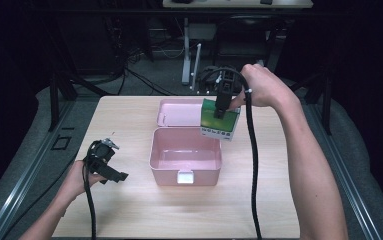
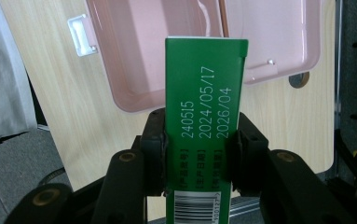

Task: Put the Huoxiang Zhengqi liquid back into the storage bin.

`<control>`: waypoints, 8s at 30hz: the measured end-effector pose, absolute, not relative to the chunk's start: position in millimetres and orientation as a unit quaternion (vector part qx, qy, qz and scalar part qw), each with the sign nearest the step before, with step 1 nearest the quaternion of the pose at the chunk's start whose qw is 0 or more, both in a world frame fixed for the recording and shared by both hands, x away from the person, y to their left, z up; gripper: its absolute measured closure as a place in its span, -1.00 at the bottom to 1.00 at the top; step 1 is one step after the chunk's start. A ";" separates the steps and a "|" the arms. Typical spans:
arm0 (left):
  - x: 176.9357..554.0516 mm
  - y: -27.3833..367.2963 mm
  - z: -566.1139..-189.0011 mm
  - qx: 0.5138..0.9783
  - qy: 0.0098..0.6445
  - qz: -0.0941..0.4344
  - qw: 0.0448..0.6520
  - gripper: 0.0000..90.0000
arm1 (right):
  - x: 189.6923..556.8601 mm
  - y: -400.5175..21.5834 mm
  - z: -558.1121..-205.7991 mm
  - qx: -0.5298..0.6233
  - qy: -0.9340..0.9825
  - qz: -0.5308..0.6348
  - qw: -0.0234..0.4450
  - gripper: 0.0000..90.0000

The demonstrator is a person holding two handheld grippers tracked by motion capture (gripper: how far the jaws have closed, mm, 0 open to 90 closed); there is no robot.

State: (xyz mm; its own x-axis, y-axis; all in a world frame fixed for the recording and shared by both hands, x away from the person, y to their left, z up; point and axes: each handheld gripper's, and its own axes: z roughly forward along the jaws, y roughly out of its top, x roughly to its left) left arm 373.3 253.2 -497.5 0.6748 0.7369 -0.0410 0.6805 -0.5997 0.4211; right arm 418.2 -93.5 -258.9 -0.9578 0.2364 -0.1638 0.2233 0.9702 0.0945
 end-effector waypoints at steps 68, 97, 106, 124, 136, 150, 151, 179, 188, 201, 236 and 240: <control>373.0 252.6 -501.4 0.892 0.394 0.068 0.209 -0.99 | 408.3 -37.1 -366.7 0.049 0.997 0.030 0.045 0.40; 372.6 251.5 -504.3 0.893 0.394 0.065 0.206 -0.98 | 408.0 -49.7 -403.3 0.038 0.999 0.023 0.012 0.40; 372.9 250.8 -505.4 0.894 0.393 0.064 0.205 -0.99 | 409.7 -53.1 -416.9 0.039 0.999 0.021 0.004 0.40; 373.0 250.7 -504.8 0.894 0.393 0.064 0.205 -0.98 | 408.6 -58.5 -432.9 0.032 0.999 0.027 0.001 0.40; 372.5 251.3 -503.9 0.893 0.394 0.066 0.207 -0.99 | 405.0 -59.5 -433.2 0.033 0.999 0.032 0.012 0.39; 372.8 250.7 -504.9 0.894 0.393 0.065 0.206 -0.99 | 400.9 -57.0 -432.9 0.030 0.999 0.021 0.018 0.39; 373.0 251.0 -504.4 0.894 0.393 0.065 0.206 -0.99 | 400.3 -56.7 -432.6 0.029 0.999 0.021 0.022 0.39; 373.8 248.7 -503.3 0.894 0.393 0.063 0.208 -0.98 | 406.9 -74.0 -415.3 0.076 0.996 0.047 0.015 -0.08; 379.4 247.6 -495.8 0.889 0.399 0.059 0.218 -0.98 | 407.6 -89.9 -407.7 0.115 0.989 0.091 0.012 -0.50; 396.9 238.2 -477.4 0.889 0.396 0.059 0.223 -0.97 | 399.6 -130.9 -386.7 0.209 0.960 0.180 0.049 -0.69; 463.5 210.4 -425.5 0.883 0.391 0.053 0.253 -0.99 | 419.7 -177.2 -414.9 0.367 0.893 0.252 0.068 -0.67; 470.5 205.0 -416.2 0.884 0.389 0.064 0.250 -0.99 | 422.4 -177.4 -417.3 0.377 0.887 0.257 0.075 -0.67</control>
State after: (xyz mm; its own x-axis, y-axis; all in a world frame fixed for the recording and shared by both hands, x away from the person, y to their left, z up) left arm 470.5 205.0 -416.2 0.6884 0.7207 -0.0816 0.6566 -0.5715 0.4923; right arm 422.4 -177.4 -417.3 -0.7043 0.7074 0.0601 0.6301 0.5839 0.5119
